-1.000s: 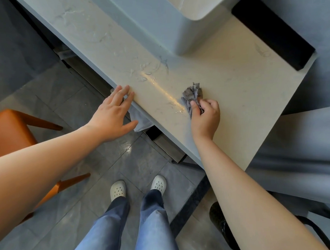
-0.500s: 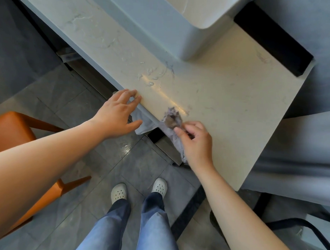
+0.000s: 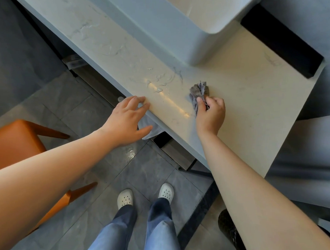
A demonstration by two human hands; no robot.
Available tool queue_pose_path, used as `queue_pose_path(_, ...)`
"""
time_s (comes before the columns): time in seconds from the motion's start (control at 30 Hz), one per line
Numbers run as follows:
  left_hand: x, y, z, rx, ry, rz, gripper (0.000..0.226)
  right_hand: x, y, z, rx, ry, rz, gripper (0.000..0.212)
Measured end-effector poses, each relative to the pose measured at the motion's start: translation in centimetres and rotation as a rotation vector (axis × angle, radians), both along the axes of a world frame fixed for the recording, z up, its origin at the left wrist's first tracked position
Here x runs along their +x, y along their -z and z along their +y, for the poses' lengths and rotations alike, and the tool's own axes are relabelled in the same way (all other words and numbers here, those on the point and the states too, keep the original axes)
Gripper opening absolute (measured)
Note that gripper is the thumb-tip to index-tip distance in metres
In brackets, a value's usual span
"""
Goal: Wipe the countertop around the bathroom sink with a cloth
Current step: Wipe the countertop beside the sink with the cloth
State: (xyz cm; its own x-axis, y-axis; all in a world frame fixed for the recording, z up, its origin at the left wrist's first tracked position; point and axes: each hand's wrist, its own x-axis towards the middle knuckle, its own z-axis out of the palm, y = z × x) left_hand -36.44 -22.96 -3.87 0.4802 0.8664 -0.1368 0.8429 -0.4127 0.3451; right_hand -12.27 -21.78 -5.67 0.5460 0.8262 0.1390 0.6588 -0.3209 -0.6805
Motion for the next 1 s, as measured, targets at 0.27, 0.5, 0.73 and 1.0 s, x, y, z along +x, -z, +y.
queue_pose_path(0.27,-1.6,0.4,2.5,0.017,-0.165,-0.029,0.071,-2.9,-0.4,-1.2,-0.026,-0.141,0.021,0.020)
queue_pose_path(0.5,-5.3,0.8,3.6,-0.070,-0.145,0.052,0.076,-8.0,-2.0,-6.2,-0.152,-0.393,0.198,0.009)
queue_pose_path(0.73,-5.4,0.0,4.4,-0.117,-0.125,0.049,0.073,-6.0,-4.7,-3.8,-0.020,-0.208,0.268,0.028)
queue_pose_path(1.0,-4.0,0.2,4.1,-0.110,-0.263,0.002,0.074,0.5,-4.6,4.4,-0.038,-0.228,0.046,0.014)
